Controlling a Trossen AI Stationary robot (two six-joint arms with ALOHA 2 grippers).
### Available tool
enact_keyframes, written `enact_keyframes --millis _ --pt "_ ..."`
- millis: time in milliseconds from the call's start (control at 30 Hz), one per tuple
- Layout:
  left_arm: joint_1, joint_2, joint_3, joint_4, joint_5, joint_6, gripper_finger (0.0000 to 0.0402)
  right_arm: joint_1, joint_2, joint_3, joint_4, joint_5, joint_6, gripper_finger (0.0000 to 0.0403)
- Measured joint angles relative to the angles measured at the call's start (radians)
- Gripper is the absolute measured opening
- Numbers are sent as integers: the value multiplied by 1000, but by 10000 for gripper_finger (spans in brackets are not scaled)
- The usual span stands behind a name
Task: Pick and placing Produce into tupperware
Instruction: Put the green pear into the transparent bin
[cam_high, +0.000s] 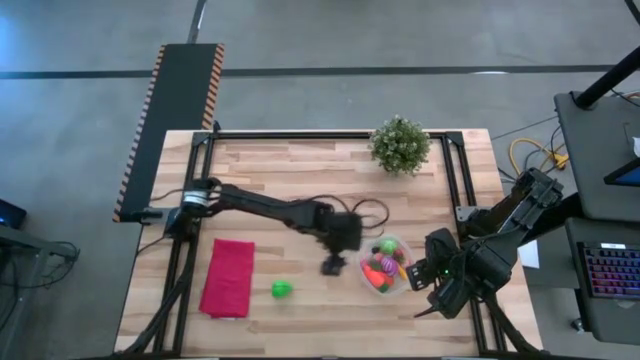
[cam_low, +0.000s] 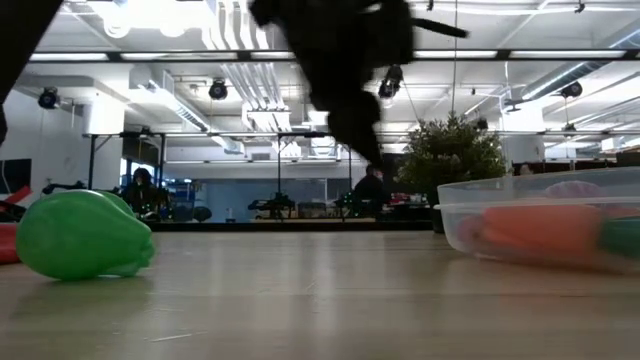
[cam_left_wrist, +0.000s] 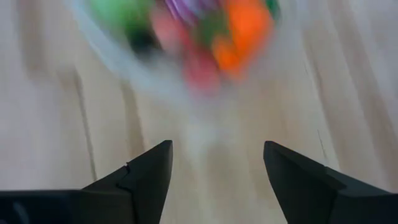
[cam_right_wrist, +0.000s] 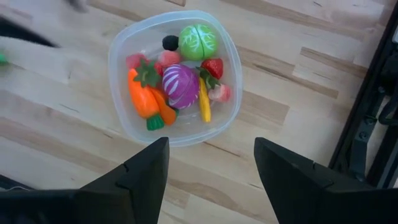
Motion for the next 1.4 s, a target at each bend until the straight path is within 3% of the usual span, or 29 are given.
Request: enact_keyframes --millis 133,233,400,600,767,967,1167,1400 --pt "-59 -132 -143 -182 -67 46 225 0 0 0 1 22 0 228" --pt "-107 -281 -311 -164 -143 -36 218 0 0 -2 0 27 -2 228" --pt "-168 -524 -553 -131 -146 -279 216 0 0 -3 0 30 -3 228" --pt "-221 -720 -697 -24 -143 -435 218 -1 0 -4 0 32 -1 228" --pt "-270 -726 -722 18 -107 -542 237 -1 0 -4 0 46 7 228" --pt "-357 -630 -735 20 -96 -586 262 -1 0 -4 0 46 8 228" --pt "-409 -543 -711 41 -204 -620 263 -1 1 -4 4 46 8 228" --pt "-420 -468 -710 123 -232 -639 264 0 2 -4 13 45 8 228"
